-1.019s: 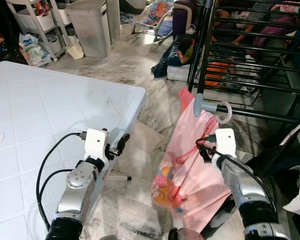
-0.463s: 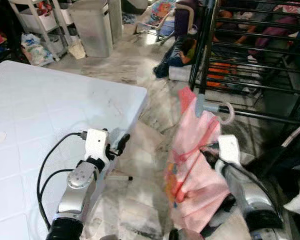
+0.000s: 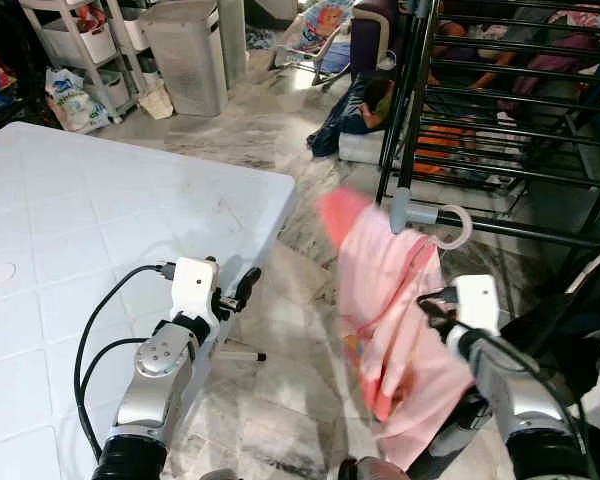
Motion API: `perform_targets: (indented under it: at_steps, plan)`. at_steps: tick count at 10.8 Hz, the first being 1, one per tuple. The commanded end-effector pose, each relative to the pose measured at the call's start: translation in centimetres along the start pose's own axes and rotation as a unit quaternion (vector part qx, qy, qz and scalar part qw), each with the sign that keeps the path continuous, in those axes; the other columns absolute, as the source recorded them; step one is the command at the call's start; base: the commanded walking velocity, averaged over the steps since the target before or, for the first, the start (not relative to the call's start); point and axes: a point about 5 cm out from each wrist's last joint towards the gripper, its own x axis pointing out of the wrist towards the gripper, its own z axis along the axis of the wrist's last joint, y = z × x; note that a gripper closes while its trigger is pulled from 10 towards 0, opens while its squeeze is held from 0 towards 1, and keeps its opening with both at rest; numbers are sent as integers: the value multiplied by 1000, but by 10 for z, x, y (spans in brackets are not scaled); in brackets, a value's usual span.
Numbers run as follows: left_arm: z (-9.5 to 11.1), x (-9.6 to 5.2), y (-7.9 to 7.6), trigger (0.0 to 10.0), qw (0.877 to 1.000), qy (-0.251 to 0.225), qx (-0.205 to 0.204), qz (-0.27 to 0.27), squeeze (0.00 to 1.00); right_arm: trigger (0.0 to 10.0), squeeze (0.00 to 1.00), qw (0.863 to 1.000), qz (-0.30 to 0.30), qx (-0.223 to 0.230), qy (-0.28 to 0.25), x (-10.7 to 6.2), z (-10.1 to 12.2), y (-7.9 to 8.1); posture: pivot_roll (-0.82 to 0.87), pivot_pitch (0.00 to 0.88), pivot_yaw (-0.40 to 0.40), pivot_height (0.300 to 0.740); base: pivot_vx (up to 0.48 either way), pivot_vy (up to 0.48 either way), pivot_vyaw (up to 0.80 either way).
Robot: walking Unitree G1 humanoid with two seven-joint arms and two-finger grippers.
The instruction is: Hang hanger
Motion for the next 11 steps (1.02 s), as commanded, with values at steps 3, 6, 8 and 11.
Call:
perform_targets:
  at_steps: [3,6,8,11]
  plan:
    - [0,-1,2,10000,1000,8,8,-1,0,0,0,999,35,29,-17,2,7,16,7,0,45,740,0,0,0]
    - [-2,-2,0,10000,1000,10,9,-1,0,0,0,999,33,31,-9,3,2,18,14,0,37,740,0,0,0]
    - [-1,-1,-1,10000,1000,10,9,-2,0,0,0,999,25,19,-22,3,8,18,8,0,34,740,0,0,0]
    - [0,-7,-2,10000,1000,3,13,-3,0,0,0,995,11,43,-91,-4,23,18,13,0,27,740,0,0,0]
